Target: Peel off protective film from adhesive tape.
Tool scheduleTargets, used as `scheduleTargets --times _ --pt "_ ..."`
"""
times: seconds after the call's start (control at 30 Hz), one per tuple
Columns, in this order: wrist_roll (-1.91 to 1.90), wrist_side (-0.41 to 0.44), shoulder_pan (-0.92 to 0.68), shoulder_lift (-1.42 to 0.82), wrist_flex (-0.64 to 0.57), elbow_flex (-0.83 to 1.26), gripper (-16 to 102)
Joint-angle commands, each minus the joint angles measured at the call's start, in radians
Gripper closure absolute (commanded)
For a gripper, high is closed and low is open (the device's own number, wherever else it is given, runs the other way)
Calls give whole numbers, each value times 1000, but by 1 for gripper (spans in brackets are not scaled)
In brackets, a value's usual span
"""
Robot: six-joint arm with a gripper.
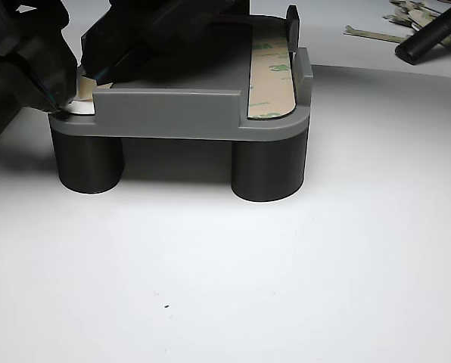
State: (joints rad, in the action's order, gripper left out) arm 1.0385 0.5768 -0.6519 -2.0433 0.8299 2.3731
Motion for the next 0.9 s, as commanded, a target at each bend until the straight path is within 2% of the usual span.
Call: scheduleTargets --times 0.0,0.2,0.3,0.33,0.37,0.4,0.47,0.5,0.6,0.63,0.7,0.87 --pt "5 8 8 -18 17 -52 97" --pt "-6 12 9 -21 210 -183 97" --pt "-52 9 11 -44 357 -258 84" --pt "-75 0 11 -58 400 -275 75" --pt "-97 -12 12 -74 437 -293 52" --pt "-121 -15 12 -86 472 -307 22" --pt "-189 -29 12 -92 546 -354 -8" --pt "-235 -43 12 -92 580 -382 -14" --pt "-393 -86 12 -64 653 -491 -13" --pt "-443 -86 12 -52 658 -517 -10" --pt "-515 -77 20 -51 649 -549 -11" --pt "-591 -146 86 -94 653 -689 -13"
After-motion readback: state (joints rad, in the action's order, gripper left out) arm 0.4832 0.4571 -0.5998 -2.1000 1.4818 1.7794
